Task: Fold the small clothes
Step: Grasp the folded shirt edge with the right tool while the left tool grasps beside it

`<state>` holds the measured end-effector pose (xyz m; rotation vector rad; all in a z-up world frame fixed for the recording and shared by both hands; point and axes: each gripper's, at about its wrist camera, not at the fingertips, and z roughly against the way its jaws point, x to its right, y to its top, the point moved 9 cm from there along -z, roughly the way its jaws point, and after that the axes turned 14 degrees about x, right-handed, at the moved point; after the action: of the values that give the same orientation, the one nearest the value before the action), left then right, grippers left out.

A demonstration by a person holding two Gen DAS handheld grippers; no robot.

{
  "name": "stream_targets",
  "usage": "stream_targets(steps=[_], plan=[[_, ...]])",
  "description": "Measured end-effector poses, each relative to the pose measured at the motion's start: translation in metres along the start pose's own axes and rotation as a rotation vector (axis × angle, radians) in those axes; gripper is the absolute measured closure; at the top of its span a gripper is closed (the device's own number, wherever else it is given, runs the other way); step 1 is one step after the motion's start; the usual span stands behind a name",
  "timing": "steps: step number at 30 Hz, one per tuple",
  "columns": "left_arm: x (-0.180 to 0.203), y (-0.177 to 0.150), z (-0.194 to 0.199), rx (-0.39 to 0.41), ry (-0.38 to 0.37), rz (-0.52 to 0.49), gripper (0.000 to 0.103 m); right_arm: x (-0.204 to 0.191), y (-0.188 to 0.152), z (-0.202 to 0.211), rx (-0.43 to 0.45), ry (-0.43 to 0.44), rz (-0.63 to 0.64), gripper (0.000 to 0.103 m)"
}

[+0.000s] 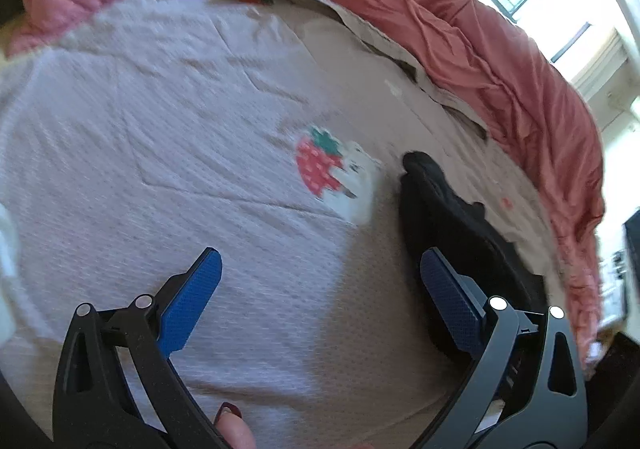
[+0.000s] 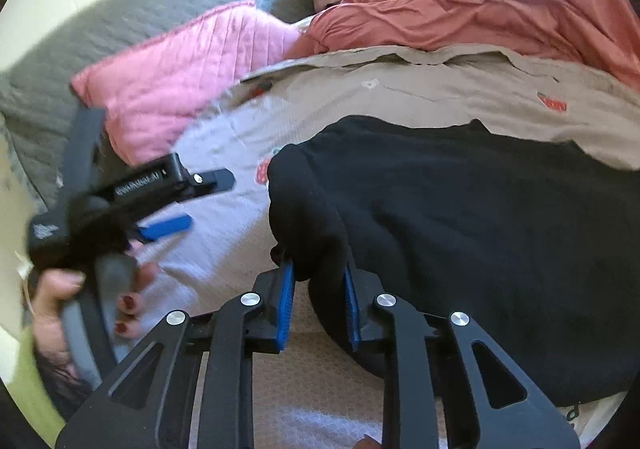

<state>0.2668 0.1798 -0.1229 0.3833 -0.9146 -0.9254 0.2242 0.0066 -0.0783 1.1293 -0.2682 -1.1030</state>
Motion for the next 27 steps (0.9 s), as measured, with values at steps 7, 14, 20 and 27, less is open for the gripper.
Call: stream_targets(steps=[7,14,20,27], plan=[[0.052,-0.008,-0.022,-0.144,-0.282,0.2,0.01,0.005,0.005,0.017,0.044,0.019,-0.009,0.083],[0.088,-0.022,-0.054,-0.248,-0.253,0.177,0.01,0.003,-0.003,0.017,0.031,0.028,0.009,0.084],[0.114,-0.037,-0.06,-0.273,-0.197,0.04,0.06,0.006,-0.004,0.018,0.03,0.046,-0.021,0.084],[0.156,-0.024,-0.033,-0.212,-0.168,-0.098,0.085,0.018,0.012,0.047,0.112,0.055,-0.07,0.084]])
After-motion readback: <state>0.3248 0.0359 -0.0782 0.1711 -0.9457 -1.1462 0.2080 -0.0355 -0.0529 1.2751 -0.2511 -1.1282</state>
